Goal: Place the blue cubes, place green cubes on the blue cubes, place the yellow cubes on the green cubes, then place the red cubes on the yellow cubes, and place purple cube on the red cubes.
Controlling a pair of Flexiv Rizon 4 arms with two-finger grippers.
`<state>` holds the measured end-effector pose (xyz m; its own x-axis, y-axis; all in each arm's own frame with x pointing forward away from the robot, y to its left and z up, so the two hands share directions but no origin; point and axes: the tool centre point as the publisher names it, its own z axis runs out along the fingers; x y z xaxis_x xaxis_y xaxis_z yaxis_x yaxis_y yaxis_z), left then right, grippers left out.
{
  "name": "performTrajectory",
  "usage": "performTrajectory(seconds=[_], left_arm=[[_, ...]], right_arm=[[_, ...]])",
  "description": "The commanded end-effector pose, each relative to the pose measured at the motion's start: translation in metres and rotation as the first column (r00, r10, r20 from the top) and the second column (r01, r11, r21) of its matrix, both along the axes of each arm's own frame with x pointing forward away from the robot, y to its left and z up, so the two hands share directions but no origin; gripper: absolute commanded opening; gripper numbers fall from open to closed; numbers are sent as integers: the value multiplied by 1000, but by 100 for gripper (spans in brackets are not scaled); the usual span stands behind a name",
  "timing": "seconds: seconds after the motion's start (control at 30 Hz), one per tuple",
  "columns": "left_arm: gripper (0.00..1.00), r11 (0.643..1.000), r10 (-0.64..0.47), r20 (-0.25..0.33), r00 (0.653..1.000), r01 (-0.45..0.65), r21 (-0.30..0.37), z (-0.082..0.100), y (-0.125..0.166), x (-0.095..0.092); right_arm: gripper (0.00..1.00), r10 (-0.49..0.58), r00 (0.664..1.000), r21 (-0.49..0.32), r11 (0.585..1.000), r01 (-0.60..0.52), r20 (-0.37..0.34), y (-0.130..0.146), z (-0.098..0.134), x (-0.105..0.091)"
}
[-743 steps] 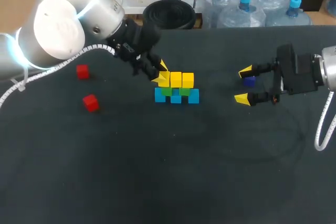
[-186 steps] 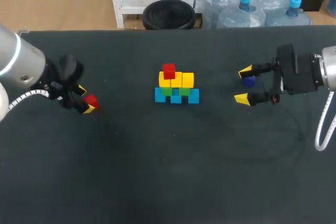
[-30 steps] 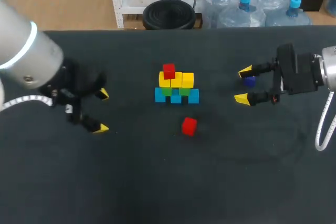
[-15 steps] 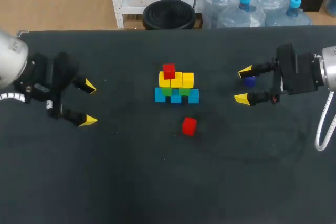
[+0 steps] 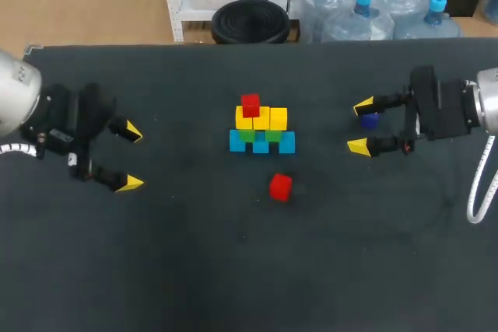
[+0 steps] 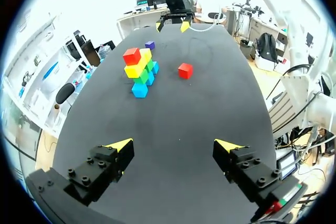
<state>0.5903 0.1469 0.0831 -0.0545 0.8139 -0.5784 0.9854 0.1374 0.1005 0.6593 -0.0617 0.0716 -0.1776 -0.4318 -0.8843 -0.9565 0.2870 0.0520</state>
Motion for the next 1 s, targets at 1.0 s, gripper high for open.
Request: performTrajectory(seconds=[1.0], left_arm=[[100, 1000, 0, 0, 1000, 0, 0, 0, 0, 1]], right_arm=[[100, -125, 986, -19, 992, 128, 115, 50, -22, -76]])
